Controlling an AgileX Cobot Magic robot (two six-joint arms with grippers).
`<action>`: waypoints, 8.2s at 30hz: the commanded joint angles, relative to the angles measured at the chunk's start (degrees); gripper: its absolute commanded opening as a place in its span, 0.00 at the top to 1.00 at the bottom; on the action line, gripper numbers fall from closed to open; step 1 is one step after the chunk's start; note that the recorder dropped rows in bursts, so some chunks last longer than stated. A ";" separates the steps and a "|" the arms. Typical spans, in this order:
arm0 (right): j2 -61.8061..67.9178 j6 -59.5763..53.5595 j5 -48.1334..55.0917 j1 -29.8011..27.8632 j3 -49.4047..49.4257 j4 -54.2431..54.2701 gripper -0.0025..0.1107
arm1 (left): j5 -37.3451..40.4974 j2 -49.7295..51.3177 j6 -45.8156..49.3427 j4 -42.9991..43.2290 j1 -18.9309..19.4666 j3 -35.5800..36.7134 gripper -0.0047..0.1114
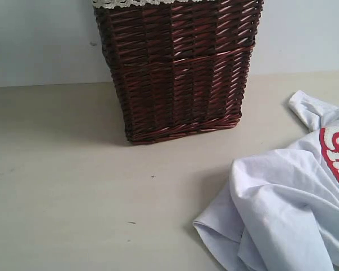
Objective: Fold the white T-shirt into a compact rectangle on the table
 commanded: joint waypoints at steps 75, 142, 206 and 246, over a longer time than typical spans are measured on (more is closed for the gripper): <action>-0.44 -0.06 -1.03 0.23 0.31 -0.47 0.98 | 23.25 72.15 114.38 -89.45 -37.78 -37.40 0.58; -0.44 -0.06 -1.03 0.23 0.31 -0.28 0.98 | 12.88 75.85 114.26 -83.26 -42.31 -43.85 0.96; -0.44 -0.06 -1.03 0.23 0.31 -0.28 0.98 | 35.56 75.04 91.54 -57.06 -25.10 -46.05 0.55; -0.44 -0.06 -1.03 0.23 0.31 -0.28 0.98 | 19.59 67.62 91.10 -56.98 -23.49 -46.05 0.96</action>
